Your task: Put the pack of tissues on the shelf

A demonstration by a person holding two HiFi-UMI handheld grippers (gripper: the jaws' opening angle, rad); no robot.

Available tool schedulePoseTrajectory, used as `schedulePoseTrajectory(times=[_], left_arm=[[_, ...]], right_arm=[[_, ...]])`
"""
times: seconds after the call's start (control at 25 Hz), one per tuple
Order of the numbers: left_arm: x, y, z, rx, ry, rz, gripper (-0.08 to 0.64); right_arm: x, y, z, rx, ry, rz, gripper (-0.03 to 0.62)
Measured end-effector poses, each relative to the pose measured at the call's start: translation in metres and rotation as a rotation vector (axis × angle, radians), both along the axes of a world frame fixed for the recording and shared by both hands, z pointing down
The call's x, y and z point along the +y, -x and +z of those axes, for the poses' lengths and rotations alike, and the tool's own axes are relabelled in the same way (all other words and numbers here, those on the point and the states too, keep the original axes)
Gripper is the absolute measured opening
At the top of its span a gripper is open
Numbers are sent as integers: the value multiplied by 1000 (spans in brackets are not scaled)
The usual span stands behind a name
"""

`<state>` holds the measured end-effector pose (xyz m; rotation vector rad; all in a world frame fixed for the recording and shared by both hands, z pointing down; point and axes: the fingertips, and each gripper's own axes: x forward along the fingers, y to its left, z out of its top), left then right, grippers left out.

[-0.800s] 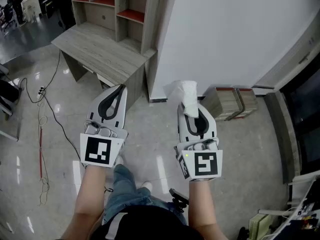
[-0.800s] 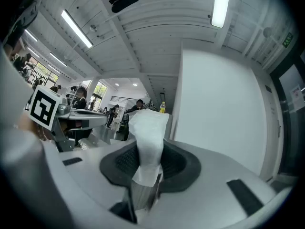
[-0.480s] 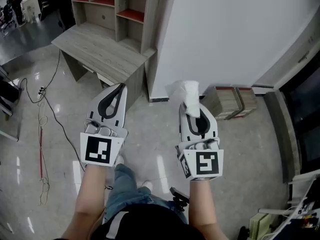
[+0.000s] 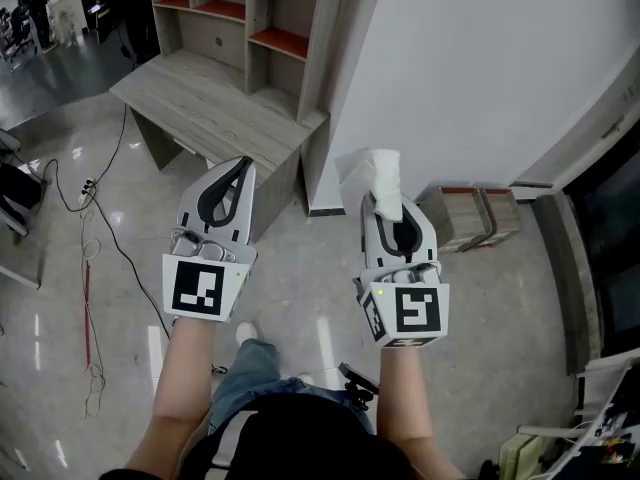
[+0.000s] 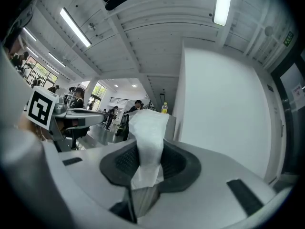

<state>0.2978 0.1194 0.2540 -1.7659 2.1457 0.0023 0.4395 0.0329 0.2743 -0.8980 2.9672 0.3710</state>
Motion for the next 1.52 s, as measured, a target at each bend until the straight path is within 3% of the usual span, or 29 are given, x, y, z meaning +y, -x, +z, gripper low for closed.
schedulePoseTrajectory(times=[0.44,0.8,1.52], left_arm=[[-30,114,-7,16,-5,-1,12],[-41,183,-4,12,-5,6,12],[-72,258,-1,24,-22,-32,12]], right_arm=[[-34,111,-3,2,20,11,112],[-50,178,-1,-3,15,39,112],[-88,268,8,20,21,-19,112]])
